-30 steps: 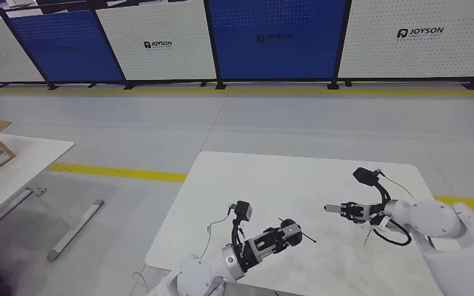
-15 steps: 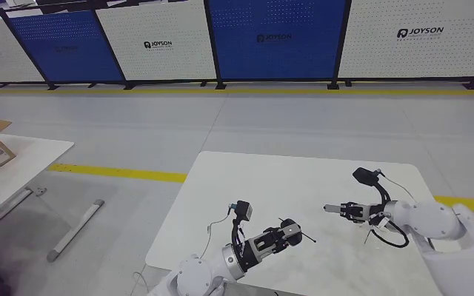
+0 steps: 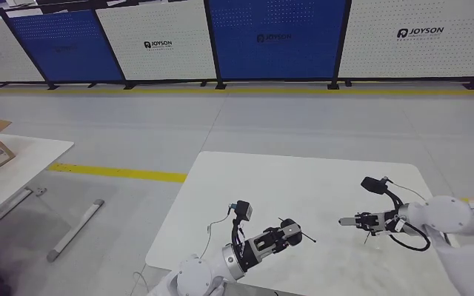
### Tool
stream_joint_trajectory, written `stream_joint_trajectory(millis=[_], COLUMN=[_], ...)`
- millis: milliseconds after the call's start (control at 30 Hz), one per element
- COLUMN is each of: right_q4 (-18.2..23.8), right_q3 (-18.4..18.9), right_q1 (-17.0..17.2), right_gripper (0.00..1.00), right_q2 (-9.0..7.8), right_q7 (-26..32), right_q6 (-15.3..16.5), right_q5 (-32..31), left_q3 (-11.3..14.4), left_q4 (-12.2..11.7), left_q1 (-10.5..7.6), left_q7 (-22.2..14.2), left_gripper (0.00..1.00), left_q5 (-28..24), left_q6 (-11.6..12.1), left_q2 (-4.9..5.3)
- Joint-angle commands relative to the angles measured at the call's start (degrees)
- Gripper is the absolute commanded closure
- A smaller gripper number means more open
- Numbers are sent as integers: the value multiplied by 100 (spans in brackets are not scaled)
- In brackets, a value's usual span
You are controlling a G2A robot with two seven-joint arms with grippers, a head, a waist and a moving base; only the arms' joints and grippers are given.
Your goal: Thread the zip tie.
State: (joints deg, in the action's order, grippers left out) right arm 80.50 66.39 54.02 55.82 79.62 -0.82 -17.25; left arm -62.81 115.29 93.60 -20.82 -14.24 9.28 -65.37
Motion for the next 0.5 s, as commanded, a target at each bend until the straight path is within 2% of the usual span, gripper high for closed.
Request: stream_joint_trajectory(millis=[0, 467], right_q4=[0, 94], right_q3=[1, 46], right_q1=[0, 27], right_gripper=[0, 0], right_q2=[0, -25], right_q7=[2, -57], right_q6=[-2, 2], right_q5=[-2, -59], left_q3=[0, 0], left_q4=[0, 0], left_q1=[0, 0], left_q7=[0, 0], left_gripper=[100, 100], left_q5=[0, 0], left_q6=[0, 0], left_q2=[0, 0])
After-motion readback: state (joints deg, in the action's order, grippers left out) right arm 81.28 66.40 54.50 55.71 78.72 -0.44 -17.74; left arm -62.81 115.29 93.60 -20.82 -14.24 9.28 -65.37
